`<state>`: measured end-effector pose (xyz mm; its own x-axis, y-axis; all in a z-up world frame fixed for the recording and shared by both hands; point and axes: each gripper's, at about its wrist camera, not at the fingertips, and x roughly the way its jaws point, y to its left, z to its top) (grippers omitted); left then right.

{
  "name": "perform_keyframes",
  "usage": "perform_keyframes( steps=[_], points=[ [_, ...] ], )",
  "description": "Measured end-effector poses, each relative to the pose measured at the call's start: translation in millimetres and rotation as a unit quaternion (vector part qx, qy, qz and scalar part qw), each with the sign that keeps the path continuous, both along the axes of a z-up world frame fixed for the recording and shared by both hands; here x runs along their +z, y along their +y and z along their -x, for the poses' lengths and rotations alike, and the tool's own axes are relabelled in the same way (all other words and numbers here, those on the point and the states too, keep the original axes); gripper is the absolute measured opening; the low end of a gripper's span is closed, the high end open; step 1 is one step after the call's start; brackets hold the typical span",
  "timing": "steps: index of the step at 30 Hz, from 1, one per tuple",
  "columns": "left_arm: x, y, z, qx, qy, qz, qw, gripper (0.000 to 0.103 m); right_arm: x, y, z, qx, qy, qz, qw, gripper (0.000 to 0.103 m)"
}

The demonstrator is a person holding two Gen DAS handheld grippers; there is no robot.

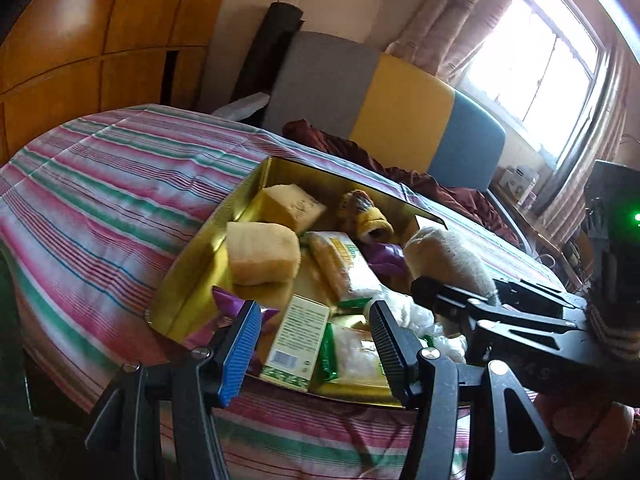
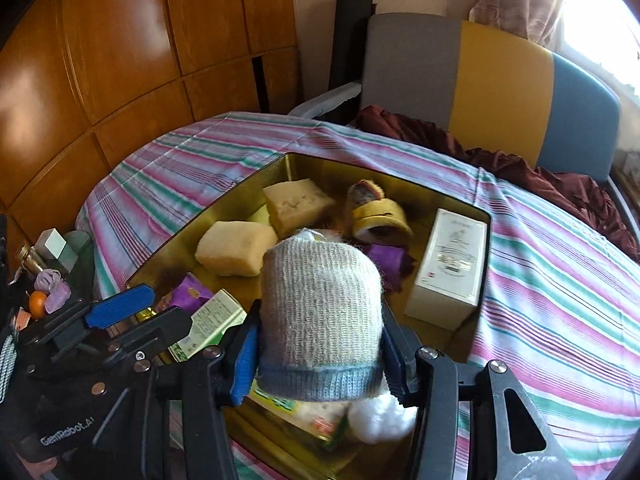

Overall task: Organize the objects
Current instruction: 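Lower the knitted sock into the gold tray and open the right gripper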

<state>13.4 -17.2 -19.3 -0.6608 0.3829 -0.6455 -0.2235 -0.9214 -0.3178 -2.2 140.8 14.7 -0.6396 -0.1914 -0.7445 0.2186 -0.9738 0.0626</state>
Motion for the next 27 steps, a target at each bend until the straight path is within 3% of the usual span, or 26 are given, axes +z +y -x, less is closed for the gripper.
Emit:
perform_keyframes(
  steps=[10,21,27],
  points=[
    [11.7,-20.1,1.9,0.068,0.007,0.057,0.9960,0.057,-11.7,-28.1,28.0,0.012,-0.029,-0.003,1.000,0.053],
    [16.3,-18.1,1.8,0.090,0.004,0.083,0.9925,0.057,-35.7,-32.2,68.2,-0.001,-0.076,0.037,0.996,0.056],
    [17.8,-12.1,2.2,0.094,0.006,0.105,0.9901,0.057,-21.5,-26.5,58.6,-0.005,-0.048,0.048,0.998,0.068]
  ],
)
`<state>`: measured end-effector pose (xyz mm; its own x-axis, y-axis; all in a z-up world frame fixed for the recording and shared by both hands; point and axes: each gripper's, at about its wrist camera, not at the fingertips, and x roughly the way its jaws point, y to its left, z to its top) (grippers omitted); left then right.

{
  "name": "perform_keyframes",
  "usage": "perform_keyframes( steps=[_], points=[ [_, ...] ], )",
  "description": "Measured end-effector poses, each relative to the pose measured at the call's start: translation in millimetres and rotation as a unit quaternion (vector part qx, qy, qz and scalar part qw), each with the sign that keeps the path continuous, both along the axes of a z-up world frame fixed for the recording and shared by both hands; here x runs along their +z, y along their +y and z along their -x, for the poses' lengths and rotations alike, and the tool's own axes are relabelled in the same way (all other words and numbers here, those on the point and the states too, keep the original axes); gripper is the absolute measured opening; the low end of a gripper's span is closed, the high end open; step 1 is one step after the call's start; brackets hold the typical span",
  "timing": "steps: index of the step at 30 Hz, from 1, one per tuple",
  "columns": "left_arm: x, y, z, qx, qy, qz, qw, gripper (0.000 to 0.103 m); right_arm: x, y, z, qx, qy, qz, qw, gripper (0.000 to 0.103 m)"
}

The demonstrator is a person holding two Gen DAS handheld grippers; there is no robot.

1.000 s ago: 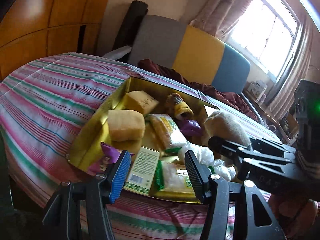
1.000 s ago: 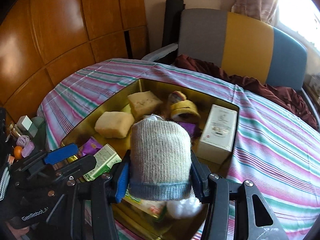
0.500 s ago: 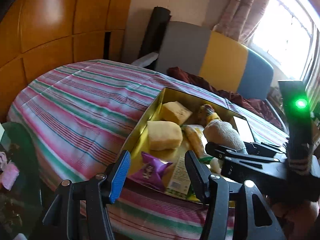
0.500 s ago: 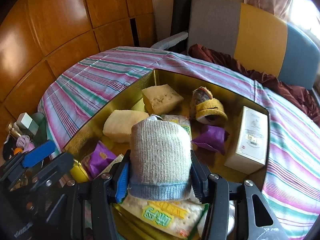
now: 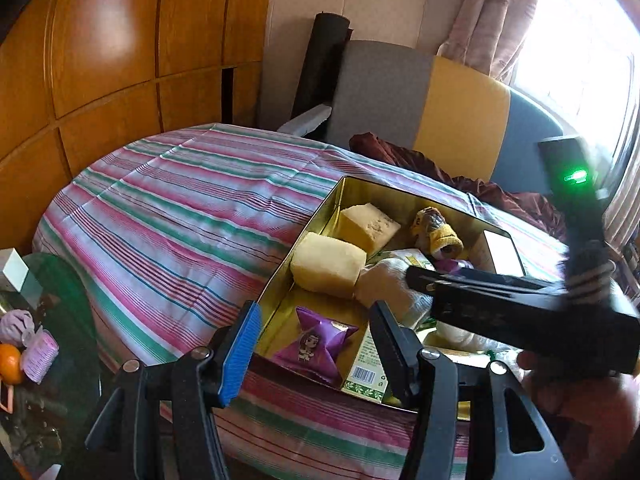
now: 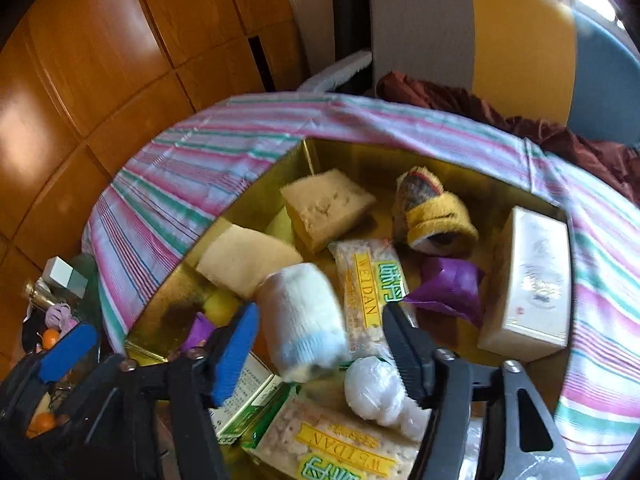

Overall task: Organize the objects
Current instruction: 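Lower the knitted sock into the gold tray and open the right gripper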

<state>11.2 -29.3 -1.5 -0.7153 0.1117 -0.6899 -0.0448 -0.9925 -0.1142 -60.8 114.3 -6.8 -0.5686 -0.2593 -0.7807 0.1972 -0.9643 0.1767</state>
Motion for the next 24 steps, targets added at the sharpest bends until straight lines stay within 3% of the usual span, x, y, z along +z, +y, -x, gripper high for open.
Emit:
perform_keyframes(
  steps=[7,16,20,24],
  points=[
    [2.1,14.9,-3.1,-0.018,-0.001,0.022,0.9996,0.057,24.5,16.1,-26.5,-0.016,0.027,-0.023,0.999,0.073],
    [10.4,28.3,-3.9,-0.018,0.007,0.059,0.9981,0.057,41.7,33.3,-55.6,-0.055,0.039,-0.043,0.997,0.096],
    [9.1,28.0,0.3,-0.025,-0.017,0.051,0.9983,0.057,45.4,37.9,-60.9,-0.075,0.038,-0.047,0.995,0.103],
    [9.8,27.7,1.2,-0.024,-0.026,0.047,0.9983,0.057,48.3,41.0,-65.1,-0.097,0.030,-0.056,0.993,0.103]
  ],
)
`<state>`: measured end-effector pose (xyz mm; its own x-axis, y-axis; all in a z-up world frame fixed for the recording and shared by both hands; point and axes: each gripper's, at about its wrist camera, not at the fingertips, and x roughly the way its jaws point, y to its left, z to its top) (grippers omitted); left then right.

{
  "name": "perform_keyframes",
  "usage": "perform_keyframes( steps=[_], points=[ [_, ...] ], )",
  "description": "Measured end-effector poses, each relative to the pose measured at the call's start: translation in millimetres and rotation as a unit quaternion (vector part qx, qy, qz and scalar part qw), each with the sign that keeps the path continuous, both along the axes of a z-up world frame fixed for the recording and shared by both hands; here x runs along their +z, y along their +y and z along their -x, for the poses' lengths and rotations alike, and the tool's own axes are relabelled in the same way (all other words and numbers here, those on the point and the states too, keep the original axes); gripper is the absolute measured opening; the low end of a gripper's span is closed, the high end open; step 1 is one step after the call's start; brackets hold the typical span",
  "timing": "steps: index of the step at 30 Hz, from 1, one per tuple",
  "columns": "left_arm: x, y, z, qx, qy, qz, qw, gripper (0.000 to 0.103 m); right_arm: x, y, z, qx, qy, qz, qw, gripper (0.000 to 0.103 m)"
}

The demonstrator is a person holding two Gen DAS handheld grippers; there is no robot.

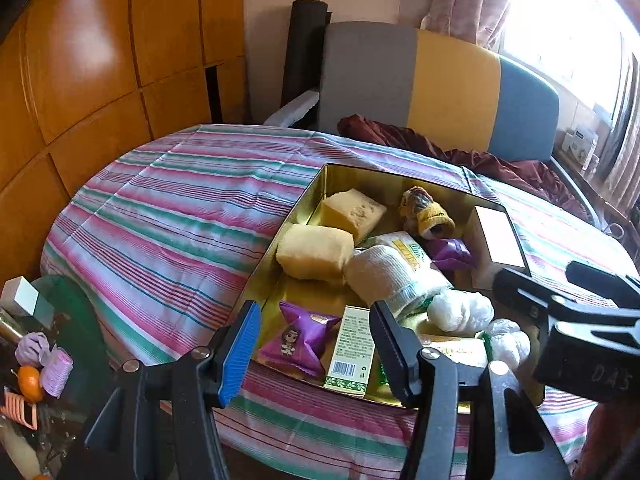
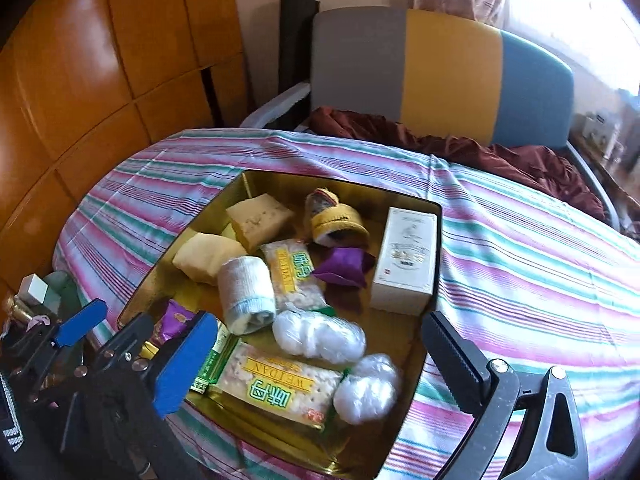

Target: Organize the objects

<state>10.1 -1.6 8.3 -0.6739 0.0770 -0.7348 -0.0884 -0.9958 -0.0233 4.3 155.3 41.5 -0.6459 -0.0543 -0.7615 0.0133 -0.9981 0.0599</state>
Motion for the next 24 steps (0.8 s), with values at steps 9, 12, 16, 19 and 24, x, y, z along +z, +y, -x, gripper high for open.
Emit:
perform_keyframes(
  steps=[9,12,16,19,24],
  points=[
    [-1.0,0.7,6.0,0.017,-0.026,0.023,0.9992,0.057,0.1,1.2,-2.7,-0.051,-0.011,-0.030,0.998,0.103],
    [-1.8,-0.6,6.6,0.023,-0.026,0.022,0.9992,0.057,3.4,0.6,-4.6,-0.057,-0.001,-0.035,0.998,0.103],
    [-2.3,-0.3,7.8,0.023,-0.027,0.018,0.9992,0.057,3.5,2.2,-3.3,-0.061,-0.001,-0.032,0.998,0.103],
    [-3.9,2.0,9.0,0.020,-0.030,0.017,0.9992,0.057,1.8,3.2,-2.1,-0.065,-0.003,-0.034,0.997,0.103],
    [-1.4,7.4,3.8,0.025,-0.004,0.037,0.9990,0.057,-0.6,3.4,-1.1,-0.063,-0.004,-0.038,0.997,0.103]
  ],
)
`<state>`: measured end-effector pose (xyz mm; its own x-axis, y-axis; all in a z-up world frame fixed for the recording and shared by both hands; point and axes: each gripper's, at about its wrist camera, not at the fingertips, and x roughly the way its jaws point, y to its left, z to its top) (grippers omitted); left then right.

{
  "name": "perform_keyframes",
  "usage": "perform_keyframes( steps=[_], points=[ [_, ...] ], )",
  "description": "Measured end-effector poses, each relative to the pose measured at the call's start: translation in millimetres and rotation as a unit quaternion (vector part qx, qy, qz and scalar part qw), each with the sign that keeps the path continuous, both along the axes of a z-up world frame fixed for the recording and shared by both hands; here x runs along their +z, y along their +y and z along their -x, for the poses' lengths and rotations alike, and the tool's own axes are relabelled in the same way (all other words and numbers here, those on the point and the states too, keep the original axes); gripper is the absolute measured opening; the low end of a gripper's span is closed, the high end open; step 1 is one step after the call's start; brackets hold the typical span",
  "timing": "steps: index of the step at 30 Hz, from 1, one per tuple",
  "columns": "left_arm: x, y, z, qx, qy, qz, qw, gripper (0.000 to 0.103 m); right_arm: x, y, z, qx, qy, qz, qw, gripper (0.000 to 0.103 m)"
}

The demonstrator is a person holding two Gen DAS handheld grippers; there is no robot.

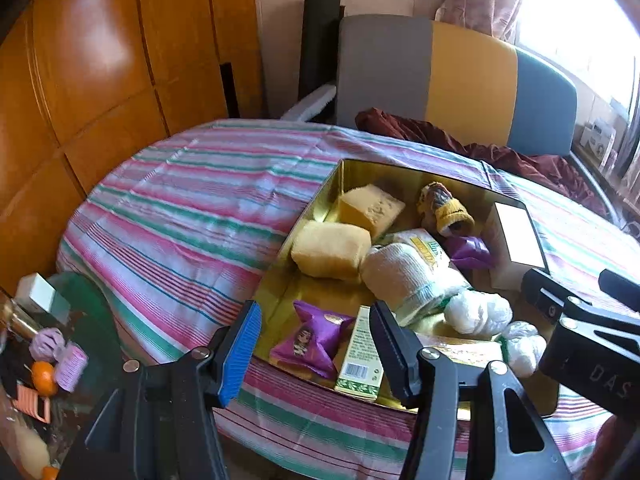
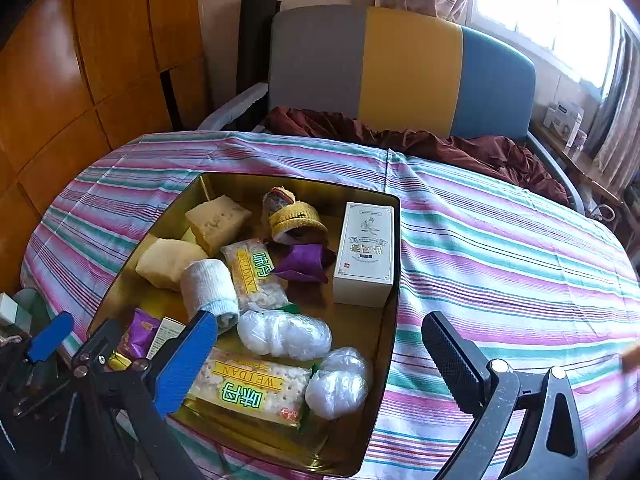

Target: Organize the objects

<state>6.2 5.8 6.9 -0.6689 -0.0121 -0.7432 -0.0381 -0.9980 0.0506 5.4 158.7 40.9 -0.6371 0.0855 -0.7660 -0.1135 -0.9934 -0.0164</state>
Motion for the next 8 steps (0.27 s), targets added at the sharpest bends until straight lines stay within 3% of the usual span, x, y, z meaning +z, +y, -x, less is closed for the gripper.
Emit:
perform_keyframes(
  steps=[8],
  points=[
    [3.1,6.8,-0.7,-0.018,0.002,-0.004,0.9998,0.057,-3.1,0.4,1.4,0.001,-0.003,0.005,1.000,0.103]
  ],
)
